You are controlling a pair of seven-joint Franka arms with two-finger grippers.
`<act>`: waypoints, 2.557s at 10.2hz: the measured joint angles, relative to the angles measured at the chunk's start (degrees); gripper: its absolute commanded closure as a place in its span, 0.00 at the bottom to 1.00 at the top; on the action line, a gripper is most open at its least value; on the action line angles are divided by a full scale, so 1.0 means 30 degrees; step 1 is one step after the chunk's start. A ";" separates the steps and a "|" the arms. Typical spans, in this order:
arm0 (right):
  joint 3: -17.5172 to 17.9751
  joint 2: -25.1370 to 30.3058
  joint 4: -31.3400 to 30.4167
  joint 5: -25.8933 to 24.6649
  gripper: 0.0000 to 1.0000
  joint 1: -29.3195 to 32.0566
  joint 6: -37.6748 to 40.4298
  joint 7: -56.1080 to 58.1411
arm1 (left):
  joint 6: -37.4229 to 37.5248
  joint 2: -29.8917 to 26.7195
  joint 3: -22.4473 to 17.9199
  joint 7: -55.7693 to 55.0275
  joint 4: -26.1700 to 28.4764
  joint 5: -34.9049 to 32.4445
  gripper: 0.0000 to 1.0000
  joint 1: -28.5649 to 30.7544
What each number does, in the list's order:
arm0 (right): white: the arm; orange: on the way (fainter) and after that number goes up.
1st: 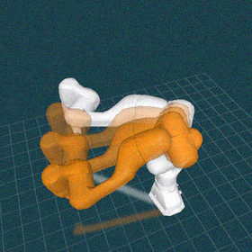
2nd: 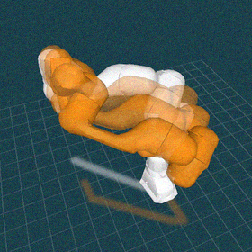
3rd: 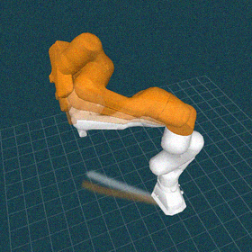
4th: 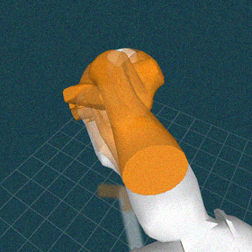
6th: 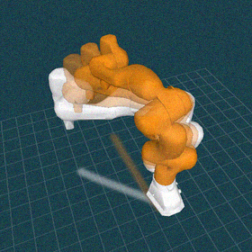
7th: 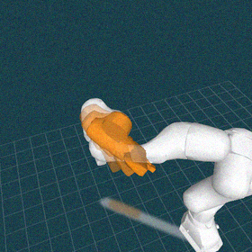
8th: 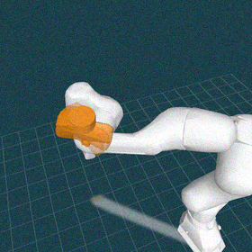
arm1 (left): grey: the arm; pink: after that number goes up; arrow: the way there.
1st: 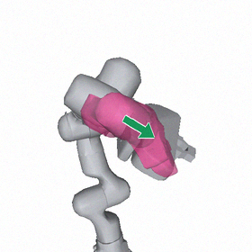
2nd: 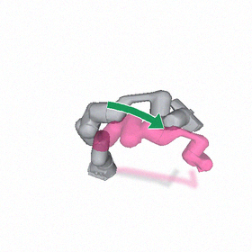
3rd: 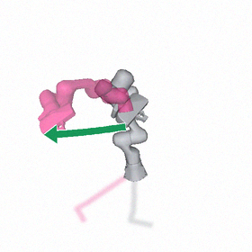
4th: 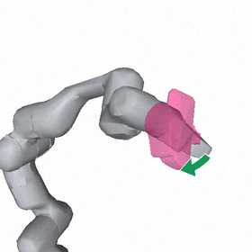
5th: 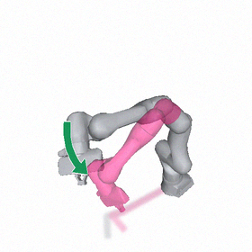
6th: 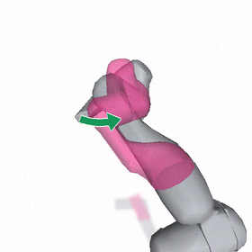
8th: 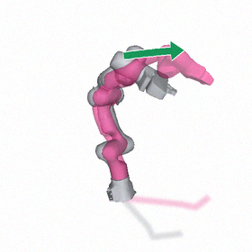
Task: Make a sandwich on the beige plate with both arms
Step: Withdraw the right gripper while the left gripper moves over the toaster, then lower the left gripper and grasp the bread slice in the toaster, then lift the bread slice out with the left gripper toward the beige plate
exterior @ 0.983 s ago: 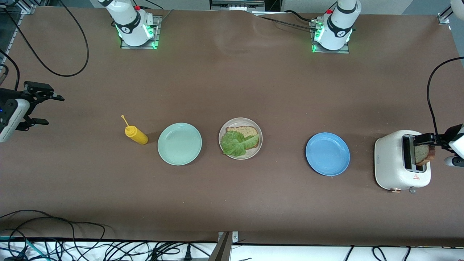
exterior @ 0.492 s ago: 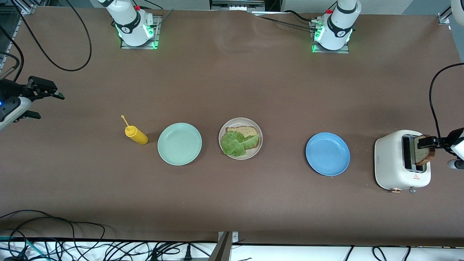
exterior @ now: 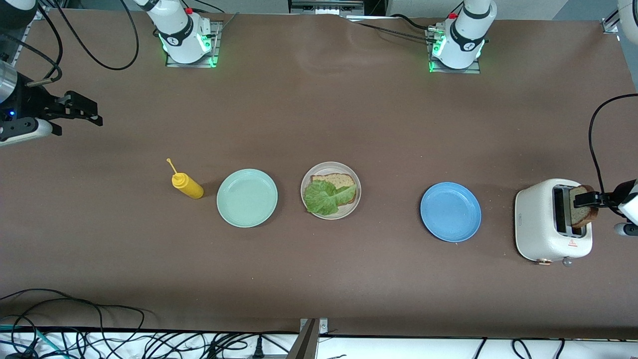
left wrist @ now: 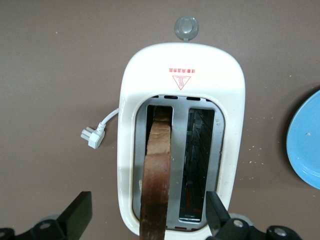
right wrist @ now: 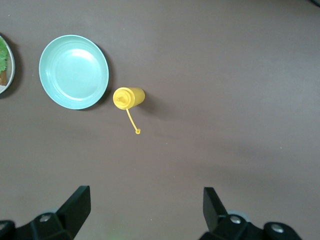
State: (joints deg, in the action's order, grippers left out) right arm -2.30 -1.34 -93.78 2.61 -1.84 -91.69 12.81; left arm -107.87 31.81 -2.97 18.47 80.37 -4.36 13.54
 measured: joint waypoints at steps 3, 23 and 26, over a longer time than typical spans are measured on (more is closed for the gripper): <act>-0.1445 0.0080 -0.0055 -0.0219 0.00 -0.0864 -0.0357 -0.0226 | -0.0033 0.0196 0.0014 -0.0007 -0.0001 0.0000 0.91 -0.0001; 0.0386 0.0588 -0.0245 -0.0341 0.00 0.1411 0.0307 -0.1935 | 0.4248 0.0244 0.0281 -0.0002 -0.3586 -0.0001 1.00 -0.0644; 0.0376 0.0578 -0.0410 -0.0341 0.00 0.1418 -0.0117 -0.2029 | 0.5672 0.0241 0.0335 -0.0070 -0.4634 0.0004 1.00 -0.1300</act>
State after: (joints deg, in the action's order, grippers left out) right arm -1.18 0.40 -95.01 1.59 2.41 -92.04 6.72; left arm -90.85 32.53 -1.96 18.26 66.46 -4.34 9.64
